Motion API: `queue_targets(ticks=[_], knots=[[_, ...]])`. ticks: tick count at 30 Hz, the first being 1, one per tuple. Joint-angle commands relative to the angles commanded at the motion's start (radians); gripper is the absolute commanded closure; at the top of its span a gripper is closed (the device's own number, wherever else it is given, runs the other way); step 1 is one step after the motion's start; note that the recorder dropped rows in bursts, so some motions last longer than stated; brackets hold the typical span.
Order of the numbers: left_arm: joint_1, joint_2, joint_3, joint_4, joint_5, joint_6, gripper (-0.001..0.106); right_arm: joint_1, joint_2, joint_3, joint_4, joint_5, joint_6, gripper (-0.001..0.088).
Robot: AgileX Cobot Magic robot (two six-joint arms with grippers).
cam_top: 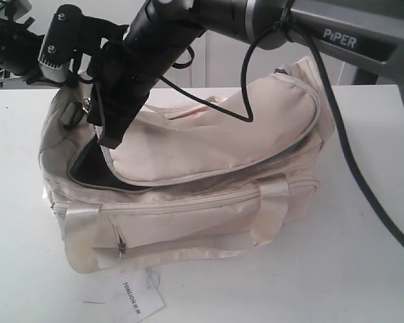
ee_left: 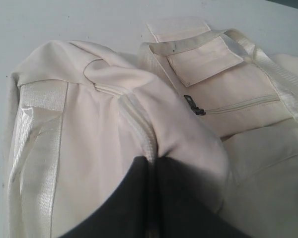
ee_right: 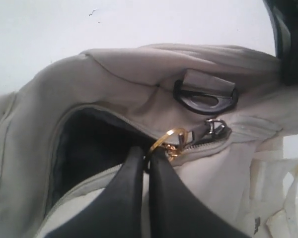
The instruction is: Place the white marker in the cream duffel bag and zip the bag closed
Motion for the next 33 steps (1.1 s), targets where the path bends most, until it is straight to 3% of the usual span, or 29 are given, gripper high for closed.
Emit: queue_targets(ticks=[10,12,22,26,33], knots=[[0.009,0.0,0.0,0.0,0.012,-0.004,0.105,0.0,0.012,0.0,-0.081,-0.198,0.043,0.0868],[0.009,0.0,0.0,0.0,0.017,-0.004,0.098,0.0,0.026,0.0,-0.081,-0.202,0.043,0.0868],[0.009,-0.002,0.0,0.003,0.069,0.017,0.041,0.0,0.097,0.0,-0.07,-0.347,0.087,0.0868],[0.009,-0.017,0.0,-0.015,0.049,0.04,0.038,0.0,0.097,0.0,-0.07,-0.369,0.092,0.0868],[0.002,-0.019,0.0,-0.206,0.09,0.275,0.032,0.0,0.097,0.0,-0.07,-0.352,0.092,0.0868]])
